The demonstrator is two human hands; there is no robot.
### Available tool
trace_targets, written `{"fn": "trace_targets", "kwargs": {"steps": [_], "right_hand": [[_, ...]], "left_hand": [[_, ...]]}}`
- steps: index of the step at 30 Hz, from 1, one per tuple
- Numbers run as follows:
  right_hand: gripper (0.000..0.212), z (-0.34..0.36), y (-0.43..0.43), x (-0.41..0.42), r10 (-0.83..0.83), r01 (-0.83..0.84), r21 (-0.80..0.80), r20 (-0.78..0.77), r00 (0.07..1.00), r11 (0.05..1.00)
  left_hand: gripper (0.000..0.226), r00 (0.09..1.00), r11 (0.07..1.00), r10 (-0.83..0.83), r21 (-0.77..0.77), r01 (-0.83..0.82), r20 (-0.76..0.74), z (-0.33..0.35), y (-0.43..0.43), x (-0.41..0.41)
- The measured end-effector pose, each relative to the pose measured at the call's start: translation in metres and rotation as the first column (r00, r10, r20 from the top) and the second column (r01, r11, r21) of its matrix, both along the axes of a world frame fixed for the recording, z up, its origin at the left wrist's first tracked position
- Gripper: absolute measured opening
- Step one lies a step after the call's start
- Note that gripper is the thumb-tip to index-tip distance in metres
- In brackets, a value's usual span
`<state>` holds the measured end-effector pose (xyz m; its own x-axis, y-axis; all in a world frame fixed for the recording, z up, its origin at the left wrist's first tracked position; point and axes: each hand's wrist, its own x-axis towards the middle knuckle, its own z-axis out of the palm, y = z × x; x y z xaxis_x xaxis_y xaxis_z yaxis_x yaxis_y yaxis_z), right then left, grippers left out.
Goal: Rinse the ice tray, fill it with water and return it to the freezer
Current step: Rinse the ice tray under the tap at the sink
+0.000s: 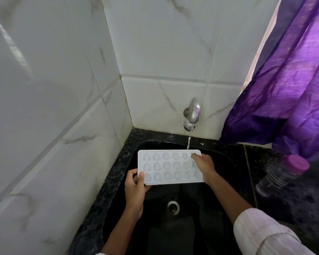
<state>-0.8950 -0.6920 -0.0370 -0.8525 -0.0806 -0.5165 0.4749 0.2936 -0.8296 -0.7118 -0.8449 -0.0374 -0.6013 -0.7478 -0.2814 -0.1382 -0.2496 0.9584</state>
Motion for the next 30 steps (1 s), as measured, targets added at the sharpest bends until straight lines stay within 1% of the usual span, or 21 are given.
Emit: {"fn": "trace_targets", "kwargs": {"steps": [2, 6, 8, 12, 15, 19, 26, 30], "right_hand": [[0.013, 0.001, 0.0, -0.001, -0.007, 0.007, 0.003, 0.027, 1.0, 1.0], [0.012, 0.013, 0.001, 0.001, 0.002, 0.002, -0.048, 0.092, 0.996, 0.999], [0.01, 0.016, 0.0, -0.001, 0.01, -0.002, -0.075, 0.1, 0.995, 0.997], [0.015, 0.024, -0.007, -0.003, 0.028, -0.02, -0.072, 0.101, 0.995, 0.997], [0.005, 0.027, -0.013, -0.004, 0.018, -0.016, -0.028, 0.071, 0.997, 0.999], [0.018, 0.024, -0.019, -0.001, -0.003, 0.003, 0.004, -0.024, 1.0, 1.0], [0.007, 0.022, -0.016, 0.001, 0.012, -0.013, -0.041, -0.006, 1.0, 0.999], [0.006, 0.021, -0.015, 0.002, 0.019, -0.019, -0.015, -0.01, 1.0, 1.0]], "left_hand": [[0.011, 1.0, 1.0, -0.004, -0.008, 0.004, -0.012, 0.001, 0.001, 0.0], [0.013, 0.999, 0.999, 0.051, 0.016, -0.051, -0.006, 0.001, 0.001, 0.0], [0.015, 0.997, 0.997, 0.077, 0.027, -0.077, -0.003, 0.0, 0.0, 0.0], [0.018, 0.994, 0.992, 0.112, 0.062, -0.111, -0.002, 0.0, -0.003, 0.0], [0.016, 0.992, 0.99, 0.124, 0.071, -0.123, -0.01, 0.003, -0.004, 0.002], [0.014, 0.991, 0.989, 0.133, 0.068, -0.132, -0.013, 0.004, -0.004, 0.002], [0.016, 0.99, 0.99, 0.138, 0.045, -0.137, -0.019, 0.005, -0.003, 0.006], [0.014, 0.992, 0.991, 0.127, 0.037, -0.126, -0.02, 0.005, -0.002, 0.008]]}}
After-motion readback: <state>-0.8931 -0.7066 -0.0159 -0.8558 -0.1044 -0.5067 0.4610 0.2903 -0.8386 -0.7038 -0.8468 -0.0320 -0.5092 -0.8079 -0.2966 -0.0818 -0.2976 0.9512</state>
